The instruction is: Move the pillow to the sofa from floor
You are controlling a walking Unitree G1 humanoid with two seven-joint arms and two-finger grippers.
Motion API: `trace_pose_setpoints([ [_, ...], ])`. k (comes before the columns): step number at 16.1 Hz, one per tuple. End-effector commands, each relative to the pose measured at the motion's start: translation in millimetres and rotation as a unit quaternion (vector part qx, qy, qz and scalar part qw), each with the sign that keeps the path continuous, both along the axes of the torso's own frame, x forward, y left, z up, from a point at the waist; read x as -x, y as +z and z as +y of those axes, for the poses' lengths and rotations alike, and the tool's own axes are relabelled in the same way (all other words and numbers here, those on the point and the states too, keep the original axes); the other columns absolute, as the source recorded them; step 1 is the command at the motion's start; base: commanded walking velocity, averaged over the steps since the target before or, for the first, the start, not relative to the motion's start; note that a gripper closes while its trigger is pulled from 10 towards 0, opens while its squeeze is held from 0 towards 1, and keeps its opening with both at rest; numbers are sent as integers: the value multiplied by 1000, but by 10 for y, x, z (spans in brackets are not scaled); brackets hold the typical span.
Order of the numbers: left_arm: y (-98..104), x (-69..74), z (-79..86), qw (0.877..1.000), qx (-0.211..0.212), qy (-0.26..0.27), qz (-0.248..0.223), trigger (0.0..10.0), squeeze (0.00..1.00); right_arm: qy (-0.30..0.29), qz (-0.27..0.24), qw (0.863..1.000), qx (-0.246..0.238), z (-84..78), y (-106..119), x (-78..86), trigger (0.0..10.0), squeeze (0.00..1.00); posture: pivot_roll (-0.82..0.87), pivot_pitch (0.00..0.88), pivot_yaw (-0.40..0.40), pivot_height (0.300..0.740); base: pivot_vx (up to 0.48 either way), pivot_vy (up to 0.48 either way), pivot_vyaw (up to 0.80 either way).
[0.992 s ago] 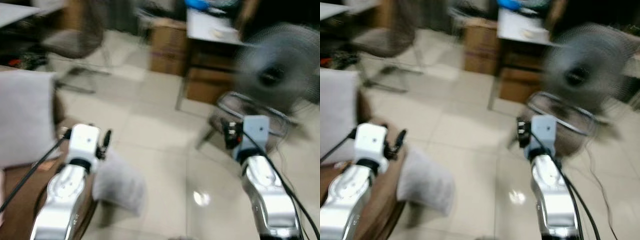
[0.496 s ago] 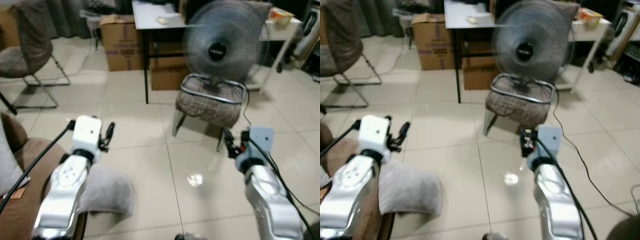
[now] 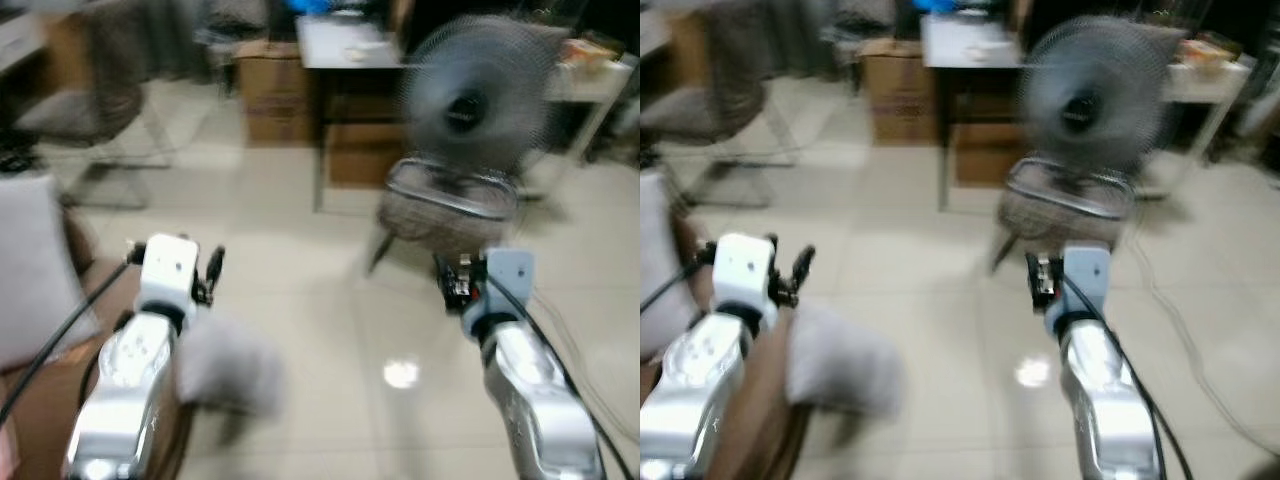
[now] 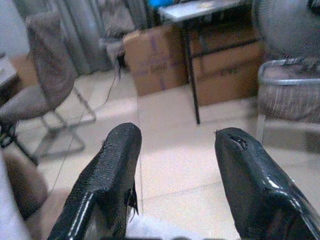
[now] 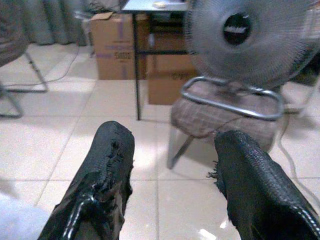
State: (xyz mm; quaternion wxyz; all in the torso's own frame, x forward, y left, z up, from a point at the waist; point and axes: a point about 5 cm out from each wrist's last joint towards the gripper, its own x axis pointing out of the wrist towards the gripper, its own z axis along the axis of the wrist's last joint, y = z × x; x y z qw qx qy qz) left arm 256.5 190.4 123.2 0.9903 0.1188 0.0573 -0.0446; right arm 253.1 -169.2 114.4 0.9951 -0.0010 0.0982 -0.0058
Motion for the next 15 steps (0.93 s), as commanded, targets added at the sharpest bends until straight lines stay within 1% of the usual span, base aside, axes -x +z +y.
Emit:
trace_pose_setpoints([
  [1, 49, -18, 21, 1000, -4, 3, -10, 10000, 141, -2, 3, 1000, -1, 3, -6, -4, 10000, 0, 45, 0, 14, 740, 0, 307, 0],
  [3, 51, -29, 20, 1000, -5, 0, -9, 10000, 141, -4, 1, 1000, 7, 1, -2, -6, 10000, 0, 41, 0, 22, 740, 0, 306, 0],
  [4, 52, -38, 18, 1000, -5, 0, -9, 10000, 141, -9, -1, 999, 32, -21, 1, -8, 10000, 0, 41, 0, 22, 740, 0, 307, 0],
  [5, 54, -45, 20, 1000, -5, 0, -10, 10000, 141, -11, -2, 999, 40, -46, -2, -5, 10000, 0, 42, 0, 20, 740, 0, 300, 0],
  [8, 58, -57, 21, 1000, -5, 0, -11, 10000, 141, -10, -3, 1000, 21, -47, 10, -22, 10000, 0, 42, 0, 18, 740, 0, 290, 0],
  [9, 60, -61, 25, 1000, -5, 0, -12, 10000, 141, -3, -8, 1000, -4, -16, 40, -32, 10000, 0, 42, 0, 18, 740, 0, 285, 0],
  [10, 61, -63, 27, 1000, -5, 1, -12, 10000, 145, 4, -14, 1000, -17, 8, 53, -36, 10000, 0, 44, 0, 16, 740, 0, 285, 0],
  [12, 73, -71, 34, 1000, -5, 2, -14, 10000, 141, -6, -11, 1000, -16, 22, 39, -41, 10000, 0, 46, 0, 16, 740, 0, 285, 0],
  [14, 81, -78, 36, 1000, -5, 1, -15, 10000, 141, -20, -14, 999, -33, 8, 43, -46, 10000, 0, 47, 0, 19, 740, 0, 287, 0],
  [15, 109, -87, 17, 1000, 0, -4, -25, 10000, 141, -22, -11, 998, -53, 4, 40, -48, 10000, 0, 46, 0, 23, 740, 0, 0, 0],
])
